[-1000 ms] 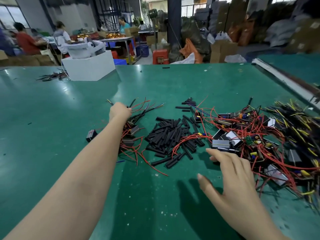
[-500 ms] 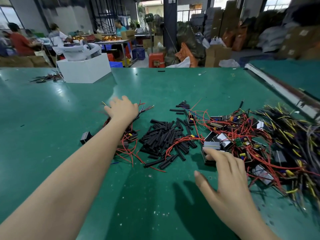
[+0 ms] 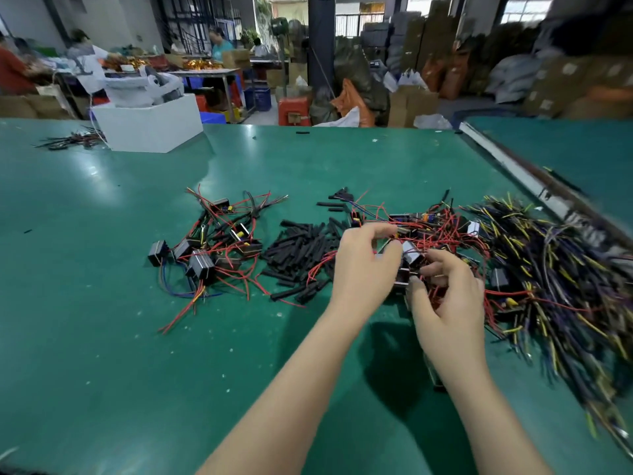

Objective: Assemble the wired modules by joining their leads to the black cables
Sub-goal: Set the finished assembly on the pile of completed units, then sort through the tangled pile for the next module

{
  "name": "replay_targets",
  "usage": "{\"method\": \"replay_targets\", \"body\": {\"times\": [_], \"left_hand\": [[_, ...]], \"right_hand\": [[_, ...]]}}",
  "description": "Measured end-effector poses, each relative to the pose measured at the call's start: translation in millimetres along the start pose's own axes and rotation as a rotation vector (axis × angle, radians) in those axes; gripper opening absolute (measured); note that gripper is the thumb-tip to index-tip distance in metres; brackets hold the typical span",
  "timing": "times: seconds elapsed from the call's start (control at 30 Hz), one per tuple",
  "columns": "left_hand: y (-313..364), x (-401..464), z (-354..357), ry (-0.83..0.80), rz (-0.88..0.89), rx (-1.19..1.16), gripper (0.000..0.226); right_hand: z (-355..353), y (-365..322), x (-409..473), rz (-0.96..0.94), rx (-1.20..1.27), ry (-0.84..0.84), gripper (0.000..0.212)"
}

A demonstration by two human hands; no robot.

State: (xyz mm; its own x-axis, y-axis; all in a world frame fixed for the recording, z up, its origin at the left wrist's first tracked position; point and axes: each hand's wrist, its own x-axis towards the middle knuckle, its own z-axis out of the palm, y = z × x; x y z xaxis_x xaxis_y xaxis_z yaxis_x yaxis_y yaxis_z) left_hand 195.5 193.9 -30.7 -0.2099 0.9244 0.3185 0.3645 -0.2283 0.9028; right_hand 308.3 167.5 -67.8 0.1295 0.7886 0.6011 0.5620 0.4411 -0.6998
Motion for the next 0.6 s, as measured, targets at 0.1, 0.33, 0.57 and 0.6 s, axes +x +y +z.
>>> {"method": "replay_targets", "body": {"times": [0.1,0.33,0.57,0.6], "left_hand": [[8.5,-17.4,21.6,-0.056,-0.036,-0.234,0.022],[-18.2,-36.8,35.0,-0.086,0.070,-0.114,0.018],[-29.9,-36.9,35.4,-0.102,0.189,-0.023,0.024],[-33.2,-37.9,36.1,-0.107,0.213,0.002,0.024]], "right_hand": [[-1.2,2.8,-0.9,0.018,0.027,0.031,0.035],[-3.1,10.2,2.8,0.087,0.012,-0.023,0.028],[-12.0,10.2,8.2,0.120,0.021,0.011,0.032],[-15.8,11.6,10.2,0.144,0.016,0.060,0.032]]}}
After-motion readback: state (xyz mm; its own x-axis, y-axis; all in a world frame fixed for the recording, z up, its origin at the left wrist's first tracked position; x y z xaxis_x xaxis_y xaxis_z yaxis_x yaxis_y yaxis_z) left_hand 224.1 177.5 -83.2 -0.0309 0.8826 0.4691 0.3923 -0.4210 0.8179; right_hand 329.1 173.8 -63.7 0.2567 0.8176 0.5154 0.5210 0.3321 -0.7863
